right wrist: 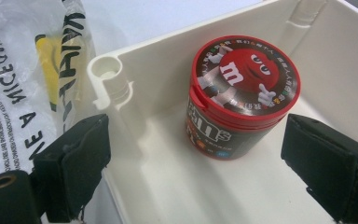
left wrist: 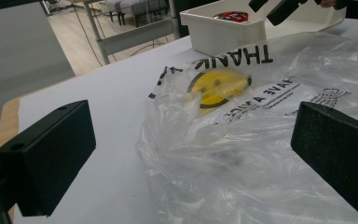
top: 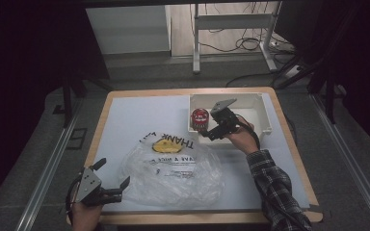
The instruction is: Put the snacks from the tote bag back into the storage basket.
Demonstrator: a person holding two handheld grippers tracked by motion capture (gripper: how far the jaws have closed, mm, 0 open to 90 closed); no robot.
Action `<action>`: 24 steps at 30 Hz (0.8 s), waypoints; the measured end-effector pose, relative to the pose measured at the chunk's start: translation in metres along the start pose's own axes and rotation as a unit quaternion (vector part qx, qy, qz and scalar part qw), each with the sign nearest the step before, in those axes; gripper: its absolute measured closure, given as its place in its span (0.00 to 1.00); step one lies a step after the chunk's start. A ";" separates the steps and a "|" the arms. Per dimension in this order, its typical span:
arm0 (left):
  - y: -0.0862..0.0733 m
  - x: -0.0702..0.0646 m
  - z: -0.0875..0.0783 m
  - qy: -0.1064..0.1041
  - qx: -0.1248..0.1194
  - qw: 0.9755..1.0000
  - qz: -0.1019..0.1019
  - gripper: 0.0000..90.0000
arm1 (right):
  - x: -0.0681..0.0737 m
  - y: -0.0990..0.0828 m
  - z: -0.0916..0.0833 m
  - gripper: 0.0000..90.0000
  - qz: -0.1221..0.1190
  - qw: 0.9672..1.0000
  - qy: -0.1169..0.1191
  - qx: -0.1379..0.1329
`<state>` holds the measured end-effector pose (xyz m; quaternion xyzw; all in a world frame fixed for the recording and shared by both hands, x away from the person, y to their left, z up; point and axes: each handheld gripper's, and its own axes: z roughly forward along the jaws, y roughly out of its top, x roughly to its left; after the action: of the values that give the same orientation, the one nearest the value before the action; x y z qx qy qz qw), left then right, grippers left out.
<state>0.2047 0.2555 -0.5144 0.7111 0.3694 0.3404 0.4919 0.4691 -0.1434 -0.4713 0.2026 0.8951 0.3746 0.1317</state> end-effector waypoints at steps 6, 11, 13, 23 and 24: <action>0.000 0.000 0.000 0.000 0.000 1.000 0.000 0.00 | 0.003 -0.002 -0.005 0.10 -0.002 1.000 -0.001 -0.001; 0.000 0.000 0.000 -0.001 0.001 1.000 0.000 0.00 | 0.006 -0.003 -0.010 0.10 0.000 1.000 -0.002 -0.007; 0.000 0.000 0.000 -0.001 0.000 1.000 0.000 0.00 | 0.008 -0.004 -0.011 0.10 -0.003 1.000 0.000 -0.008; 0.000 0.000 0.000 -0.001 0.000 1.000 -0.001 0.00 | 0.014 -0.007 -0.016 0.10 -0.007 1.000 0.001 -0.011; 0.000 0.000 0.000 0.000 0.000 1.000 -0.001 0.00 | 0.016 -0.007 -0.017 0.10 -0.007 1.000 0.001 -0.013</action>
<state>0.2044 0.2558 -0.5144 0.7108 0.3698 0.3397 0.4926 0.4465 -0.1507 -0.4657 0.1938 0.8919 0.3853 0.1359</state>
